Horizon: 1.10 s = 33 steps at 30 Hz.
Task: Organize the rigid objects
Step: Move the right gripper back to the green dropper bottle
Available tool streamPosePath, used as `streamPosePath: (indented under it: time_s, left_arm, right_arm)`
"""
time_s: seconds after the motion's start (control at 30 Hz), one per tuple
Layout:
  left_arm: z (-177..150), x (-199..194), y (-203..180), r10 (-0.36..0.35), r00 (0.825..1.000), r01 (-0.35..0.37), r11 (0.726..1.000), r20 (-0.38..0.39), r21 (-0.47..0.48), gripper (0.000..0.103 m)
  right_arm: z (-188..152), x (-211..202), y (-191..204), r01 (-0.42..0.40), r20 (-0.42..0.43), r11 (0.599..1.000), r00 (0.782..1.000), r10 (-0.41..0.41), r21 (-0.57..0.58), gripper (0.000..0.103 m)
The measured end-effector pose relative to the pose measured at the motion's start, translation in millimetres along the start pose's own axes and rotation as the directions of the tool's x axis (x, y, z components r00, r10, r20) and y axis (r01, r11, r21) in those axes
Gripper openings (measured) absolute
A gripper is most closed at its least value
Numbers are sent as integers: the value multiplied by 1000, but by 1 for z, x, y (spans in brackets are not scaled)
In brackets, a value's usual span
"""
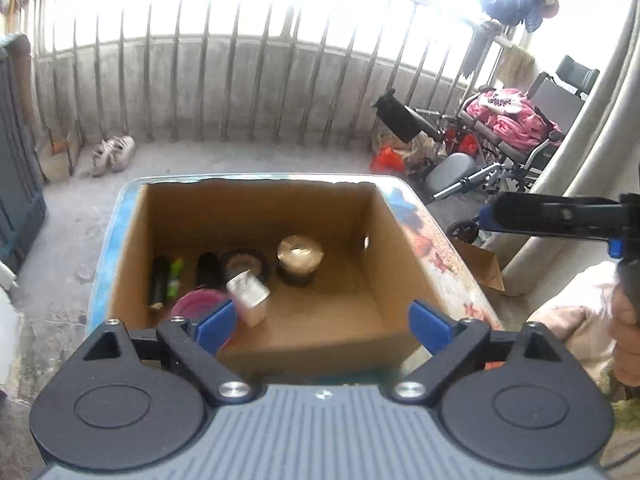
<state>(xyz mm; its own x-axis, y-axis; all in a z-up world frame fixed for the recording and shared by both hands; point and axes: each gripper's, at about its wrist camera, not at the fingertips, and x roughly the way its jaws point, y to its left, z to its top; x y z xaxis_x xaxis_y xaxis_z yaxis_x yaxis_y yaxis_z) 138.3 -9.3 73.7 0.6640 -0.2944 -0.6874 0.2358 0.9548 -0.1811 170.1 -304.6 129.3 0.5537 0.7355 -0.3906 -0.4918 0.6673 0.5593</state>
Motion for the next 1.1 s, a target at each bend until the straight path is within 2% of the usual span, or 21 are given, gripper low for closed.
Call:
streamPosePath:
  time_s: [0.07, 0.17, 0.27, 0.33, 0.5, 0.6, 0.73, 0.87, 1.0, 1.1]
  left_arm:
    - [-17, -15, 5, 25, 999, -25, 1000, 29, 4, 96]
    - [-42, -30, 20, 75, 995, -76, 997, 58, 13, 96]
    - [-68, -36, 20, 172, 979, -176, 984, 109, 27, 96]
    - [-83, -33, 26, 227, 967, -234, 971, 112, 49, 95]
    - [-110, -22, 20, 286, 950, -300, 947, 128, 111, 94]
    - [-121, -15, 19, 317, 935, -338, 933, 159, 127, 86]
    - [-130, -5, 24, 314, 937, -332, 936, 150, 118, 73]
    - [-136, 7, 27, 300, 944, -317, 939, 135, 131, 61]
    - [-141, 13, 28, 281, 952, -297, 945, 123, 140, 57]
    - [-143, 16, 30, 271, 956, -286, 948, 115, 139, 55]
  right_arm:
    - [-24, -17, 2, -2, 21, 1000, 1000, 2, 23, 60]
    - [-60, -20, 10, 45, 22, 999, 999, -46, 23, 61]
    - [-94, -7, 17, 94, 3, 995, 996, -95, 38, 61]
    - [-113, 11, 23, 90, -27, 995, 996, -89, 43, 61]
    - [-133, 62, 51, 84, -123, 996, 989, -85, -15, 61]
    - [-133, 86, 71, 104, -147, 989, 982, -120, -108, 61]
    - [-134, 117, 98, 123, -152, 959, 974, -165, -255, 60]
    - [-136, 148, 111, 102, -198, 941, 965, -173, -324, 57]
    - [-138, 173, 117, 147, -197, 897, 949, -248, -418, 49]
    - [-140, 183, 117, 144, -211, 887, 943, -257, -439, 41]
